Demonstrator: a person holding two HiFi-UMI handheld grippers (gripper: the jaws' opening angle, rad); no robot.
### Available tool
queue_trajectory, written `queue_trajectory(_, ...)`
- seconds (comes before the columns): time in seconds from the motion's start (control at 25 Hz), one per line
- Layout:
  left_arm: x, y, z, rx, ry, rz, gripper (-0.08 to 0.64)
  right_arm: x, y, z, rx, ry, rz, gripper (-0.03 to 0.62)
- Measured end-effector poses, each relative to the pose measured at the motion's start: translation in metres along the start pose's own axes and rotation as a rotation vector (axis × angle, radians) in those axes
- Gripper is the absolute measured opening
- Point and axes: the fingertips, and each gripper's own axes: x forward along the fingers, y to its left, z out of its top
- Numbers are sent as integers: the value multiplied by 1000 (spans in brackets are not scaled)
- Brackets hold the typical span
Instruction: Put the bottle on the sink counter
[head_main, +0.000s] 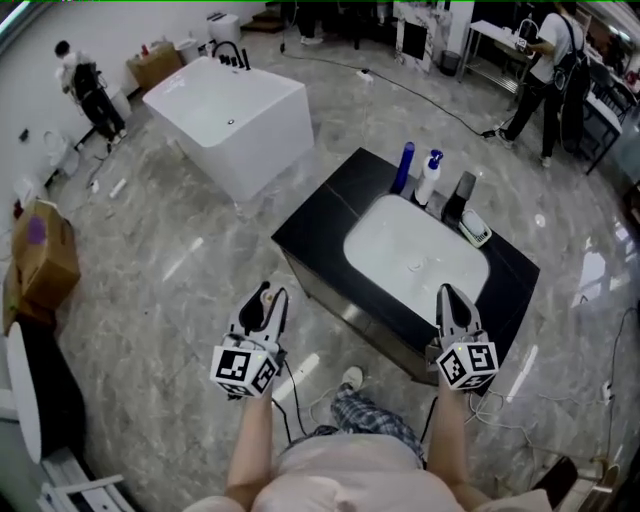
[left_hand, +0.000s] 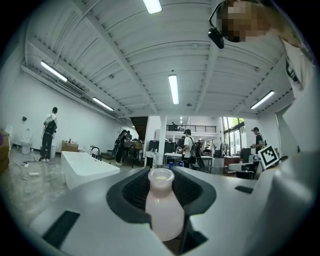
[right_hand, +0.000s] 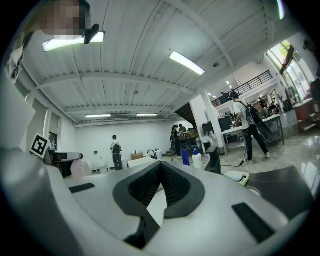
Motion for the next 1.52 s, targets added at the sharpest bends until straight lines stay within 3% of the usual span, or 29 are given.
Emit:
queue_trajectory(0.24, 84, 1, 3, 1, 23, -78, 144, 45, -35, 8, -10, 22, -52, 14)
queue_trajectory(0.52, 172, -48, 29, 4, 76, -195, 144, 55, -85, 47, 19, 30, -120, 14)
queue_trajectory(1.04, 261, -127, 18, 11, 96, -477, 144, 43, -123, 69, 14, -32, -313, 14)
queue_trajectory(1.52, 308, -158, 12, 52, 117, -655, 144, 50, -145, 72, 22, -84, -451, 14)
